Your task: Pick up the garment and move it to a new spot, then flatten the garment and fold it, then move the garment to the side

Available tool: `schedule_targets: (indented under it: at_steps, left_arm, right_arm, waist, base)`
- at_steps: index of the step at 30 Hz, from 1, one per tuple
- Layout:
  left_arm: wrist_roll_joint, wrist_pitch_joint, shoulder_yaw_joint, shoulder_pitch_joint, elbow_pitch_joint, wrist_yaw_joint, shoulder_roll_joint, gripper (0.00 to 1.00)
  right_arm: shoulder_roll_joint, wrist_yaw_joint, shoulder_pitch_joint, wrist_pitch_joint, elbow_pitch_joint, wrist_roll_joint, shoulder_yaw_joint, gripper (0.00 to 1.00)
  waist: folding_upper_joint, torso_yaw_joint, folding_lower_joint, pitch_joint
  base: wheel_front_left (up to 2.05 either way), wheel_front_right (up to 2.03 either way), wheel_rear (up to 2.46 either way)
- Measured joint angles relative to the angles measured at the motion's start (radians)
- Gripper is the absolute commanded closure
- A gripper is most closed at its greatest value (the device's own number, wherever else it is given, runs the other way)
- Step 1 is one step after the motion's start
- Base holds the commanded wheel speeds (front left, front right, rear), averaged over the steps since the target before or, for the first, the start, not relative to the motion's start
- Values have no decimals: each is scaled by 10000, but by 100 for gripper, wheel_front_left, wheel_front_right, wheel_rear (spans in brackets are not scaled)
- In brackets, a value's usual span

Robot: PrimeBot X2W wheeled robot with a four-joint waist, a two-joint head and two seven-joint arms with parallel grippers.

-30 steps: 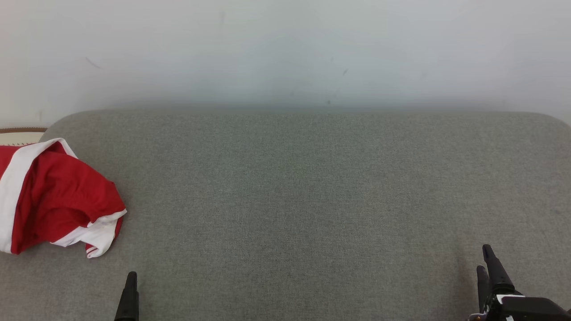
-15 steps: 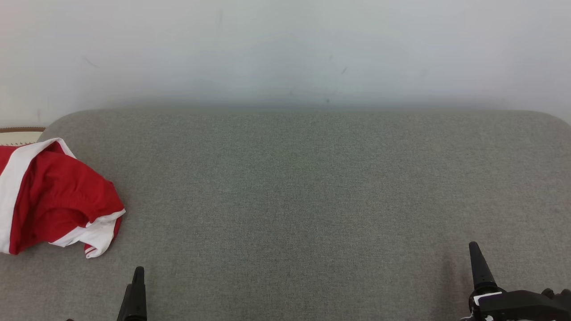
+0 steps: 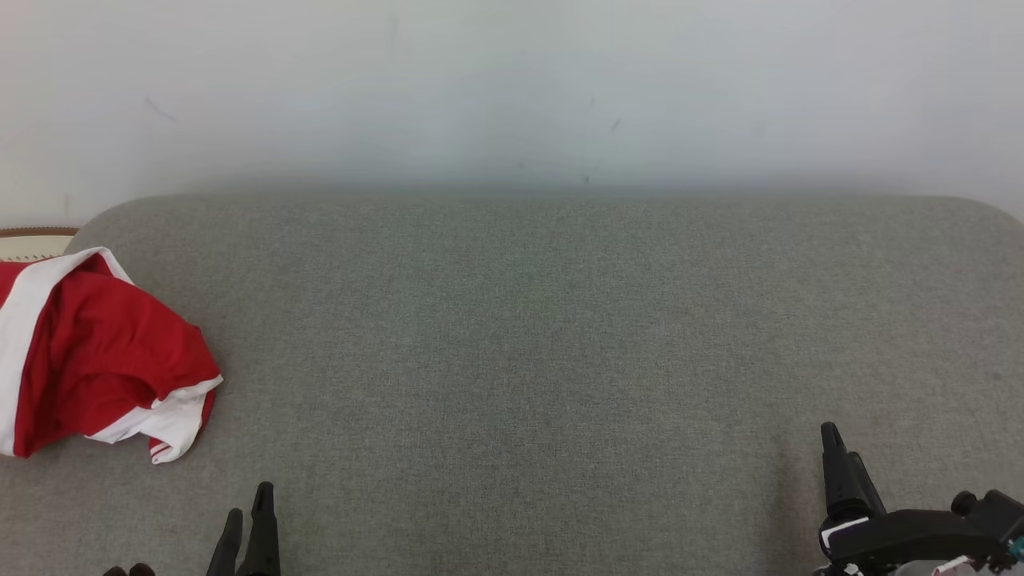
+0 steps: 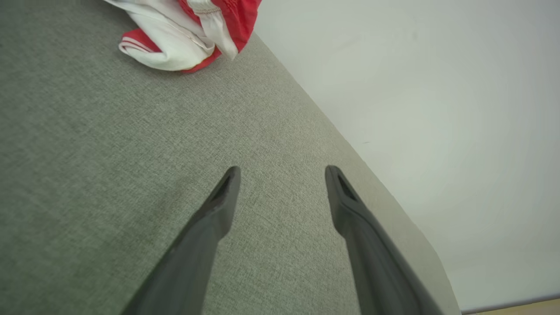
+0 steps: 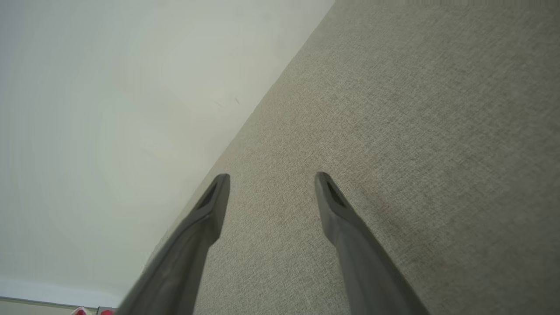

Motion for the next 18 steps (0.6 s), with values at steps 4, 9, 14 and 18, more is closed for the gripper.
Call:
schedule_targets:
  at_steps: [4, 9, 14, 18]
  left_arm:
    - [562, -125, -29, 0, -23, 82, 2, 0]
    - [1235, -261, -46, 12, -100, 176, 10, 0]
    - [1958, -405, -100, 15, -192, 280, 15, 0]
    - [2523, -493, -161, 14, -328, 453, 35, 0]
  right_arm:
    - [-75, 0, -58, -119, 4, -474, 198, 0]
    - [-182, 0, -59, -295, 12, -995, 456, 0]
    - [-263, 0, -81, -454, 17, -1501, 721, 0]
    - [-316, 0, -88, -554, 19, -1885, 872, 0]
  waist:
    - [0, -13, 0, 0]
    - [0, -37, 0, 6]
    - [0, -72, -1, 14]
    - [0, -104, -1, 20]
  base:
    - [0, 0, 0]
    - [0, 0, 0]
    - [0, 0, 0]
    - [0, 0, 0]
